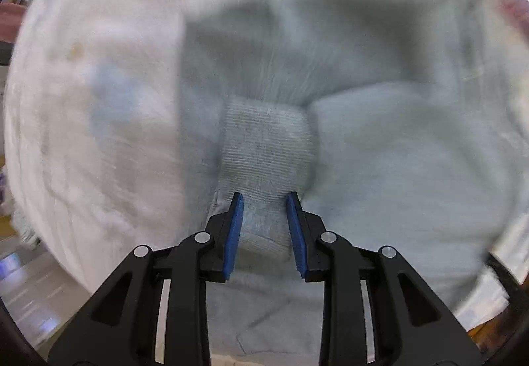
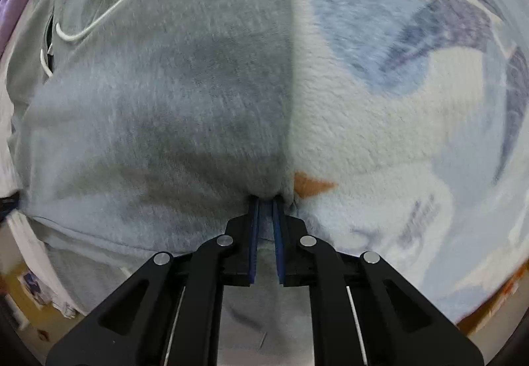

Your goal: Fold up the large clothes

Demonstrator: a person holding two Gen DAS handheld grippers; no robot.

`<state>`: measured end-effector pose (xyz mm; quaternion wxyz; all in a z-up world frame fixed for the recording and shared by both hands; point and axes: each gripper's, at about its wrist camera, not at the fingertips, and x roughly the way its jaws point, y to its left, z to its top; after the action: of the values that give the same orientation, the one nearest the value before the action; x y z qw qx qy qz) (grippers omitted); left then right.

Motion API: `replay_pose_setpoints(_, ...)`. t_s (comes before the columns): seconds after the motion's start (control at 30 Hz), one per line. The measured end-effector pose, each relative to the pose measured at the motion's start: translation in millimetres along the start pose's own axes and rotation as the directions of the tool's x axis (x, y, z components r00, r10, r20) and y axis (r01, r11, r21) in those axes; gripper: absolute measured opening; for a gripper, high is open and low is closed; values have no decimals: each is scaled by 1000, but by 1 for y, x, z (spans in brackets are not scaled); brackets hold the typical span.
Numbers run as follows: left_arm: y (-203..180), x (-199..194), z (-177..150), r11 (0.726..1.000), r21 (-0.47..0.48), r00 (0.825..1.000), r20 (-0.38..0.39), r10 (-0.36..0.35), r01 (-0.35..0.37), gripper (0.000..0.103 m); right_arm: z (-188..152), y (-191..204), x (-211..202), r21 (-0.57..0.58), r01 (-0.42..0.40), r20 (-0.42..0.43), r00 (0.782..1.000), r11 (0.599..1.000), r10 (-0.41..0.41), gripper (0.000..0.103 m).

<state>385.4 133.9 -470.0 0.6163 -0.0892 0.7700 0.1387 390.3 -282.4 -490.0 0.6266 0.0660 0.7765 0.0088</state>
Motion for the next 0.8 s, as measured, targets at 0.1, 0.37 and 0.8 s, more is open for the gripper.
replay_pose_setpoints(0.1, -12, 2, 7, 997, 65, 999, 22, 36, -38, 26, 1, 17, 3, -53, 20, -22, 1000, 998, -22, 11)
replay_pose_setpoints(0.37, -19, -24, -2, 992, 73, 992, 75, 98, -103, 69, 19, 13, -24, 42, 12, -44, 999, 999, -10, 41)
replay_pose_setpoints(0.8, -19, -120, -70, 997, 66, 984, 166, -57, 47, 82, -78, 44, -166, -36, -100, 185, 977, 994, 105, 86)
